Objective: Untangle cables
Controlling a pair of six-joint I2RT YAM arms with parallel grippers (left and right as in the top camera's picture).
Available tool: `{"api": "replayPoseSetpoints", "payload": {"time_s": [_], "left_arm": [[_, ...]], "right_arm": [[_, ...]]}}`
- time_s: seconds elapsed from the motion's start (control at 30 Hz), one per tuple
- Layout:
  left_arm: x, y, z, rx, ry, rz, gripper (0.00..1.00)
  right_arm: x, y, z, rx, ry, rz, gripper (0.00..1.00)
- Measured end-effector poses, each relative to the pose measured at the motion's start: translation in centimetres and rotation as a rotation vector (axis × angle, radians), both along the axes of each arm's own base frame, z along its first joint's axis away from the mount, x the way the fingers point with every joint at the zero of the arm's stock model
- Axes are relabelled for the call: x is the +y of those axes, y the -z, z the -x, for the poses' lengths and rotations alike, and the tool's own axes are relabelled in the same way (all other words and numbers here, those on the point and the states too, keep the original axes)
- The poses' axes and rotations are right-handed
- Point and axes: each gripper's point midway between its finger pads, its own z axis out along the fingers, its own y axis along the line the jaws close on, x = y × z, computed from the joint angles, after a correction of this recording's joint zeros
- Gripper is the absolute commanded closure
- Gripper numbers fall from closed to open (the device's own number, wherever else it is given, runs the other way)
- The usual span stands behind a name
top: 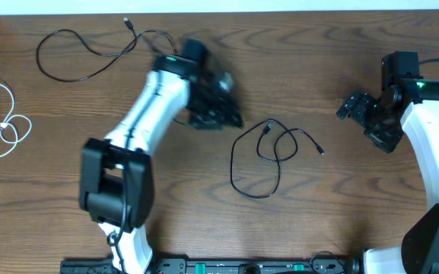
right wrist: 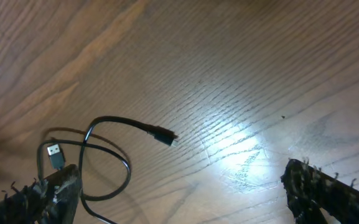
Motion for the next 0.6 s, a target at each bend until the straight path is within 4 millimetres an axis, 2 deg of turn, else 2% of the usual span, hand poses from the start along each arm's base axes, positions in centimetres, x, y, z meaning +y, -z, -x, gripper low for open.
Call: {"api": "replayPoseSetpoints", "payload": {"time_s": [0.13, 0.3, 0.33, 0.47, 0.6], "left_arm": [[-3.4, 1.4, 3.3, 0.009, 0.123, -0.032, 0.35], [-6.9, 3.8, 5.8, 0.013, 0.189, -0.050, 0.35], [-8.0, 4.6, 6.4, 0.020, 0.199, -0.054, 0.38], [-10.4, 5.5, 6.8, -0.001, 0.206, -0.039, 0.42], [-11.4, 6.1, 6.8, -0.031, 0.172, -0.084, 0.43]], "right_arm": [[0.0, 0.0, 0.0, 0.000, 0.000, 0.000, 0.01], [0.0, 0.0, 0.0, 0.000, 0.000, 0.000, 0.01], [0.0, 0.0, 0.0, 0.000, 0.000, 0.000, 0.01], [0.0, 0.0, 0.0, 0.000, 0.000, 0.000, 0.01], [0.0, 0.0, 0.0, 0.000, 0.000, 0.000, 0.01]]}}
